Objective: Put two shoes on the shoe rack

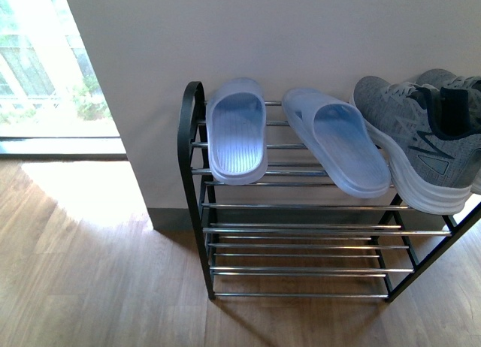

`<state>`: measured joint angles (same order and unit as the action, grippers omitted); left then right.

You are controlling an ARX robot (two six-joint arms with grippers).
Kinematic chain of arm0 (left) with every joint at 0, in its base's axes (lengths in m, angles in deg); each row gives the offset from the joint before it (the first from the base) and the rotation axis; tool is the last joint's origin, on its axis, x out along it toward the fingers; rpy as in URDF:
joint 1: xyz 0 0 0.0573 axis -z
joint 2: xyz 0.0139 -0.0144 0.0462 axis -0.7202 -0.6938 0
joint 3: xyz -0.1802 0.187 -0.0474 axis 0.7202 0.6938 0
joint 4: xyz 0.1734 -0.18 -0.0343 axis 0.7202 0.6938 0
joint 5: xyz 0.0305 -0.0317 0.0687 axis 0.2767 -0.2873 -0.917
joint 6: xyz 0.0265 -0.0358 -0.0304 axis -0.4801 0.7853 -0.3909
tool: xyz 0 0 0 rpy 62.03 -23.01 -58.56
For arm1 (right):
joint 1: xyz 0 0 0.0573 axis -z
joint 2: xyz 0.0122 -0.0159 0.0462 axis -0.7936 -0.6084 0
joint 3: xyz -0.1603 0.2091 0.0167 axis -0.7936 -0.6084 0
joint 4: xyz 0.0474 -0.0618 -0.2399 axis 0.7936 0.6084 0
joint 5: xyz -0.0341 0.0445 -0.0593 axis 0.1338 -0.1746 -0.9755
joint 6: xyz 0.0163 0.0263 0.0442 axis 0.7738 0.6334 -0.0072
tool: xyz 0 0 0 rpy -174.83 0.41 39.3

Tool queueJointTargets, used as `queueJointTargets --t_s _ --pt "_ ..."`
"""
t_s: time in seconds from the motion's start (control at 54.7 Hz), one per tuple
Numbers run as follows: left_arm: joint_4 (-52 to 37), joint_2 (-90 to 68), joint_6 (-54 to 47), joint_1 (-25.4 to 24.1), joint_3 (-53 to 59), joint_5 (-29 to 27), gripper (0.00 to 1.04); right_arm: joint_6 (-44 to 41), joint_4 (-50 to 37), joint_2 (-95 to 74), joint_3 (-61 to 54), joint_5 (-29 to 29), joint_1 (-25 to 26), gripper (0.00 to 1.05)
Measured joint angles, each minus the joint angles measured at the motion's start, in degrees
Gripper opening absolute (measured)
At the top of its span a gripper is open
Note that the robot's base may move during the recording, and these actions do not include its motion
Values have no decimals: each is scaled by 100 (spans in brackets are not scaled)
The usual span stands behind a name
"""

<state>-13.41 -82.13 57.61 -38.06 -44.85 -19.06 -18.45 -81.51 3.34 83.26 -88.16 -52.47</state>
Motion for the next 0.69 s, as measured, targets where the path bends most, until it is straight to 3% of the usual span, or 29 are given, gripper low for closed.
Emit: queueJointTargets --t_s 0.238,0.42,0.694 --pt "76 734 -9 -271 737 275 1 0 0 0 0 0 0 96" --pt "765 1707 -11 -752 988 710 1 0 0 0 0 0 0 96" --pt "1821 2992 -13 -776 1185 756 1 0 0 0 0 0 0 96"
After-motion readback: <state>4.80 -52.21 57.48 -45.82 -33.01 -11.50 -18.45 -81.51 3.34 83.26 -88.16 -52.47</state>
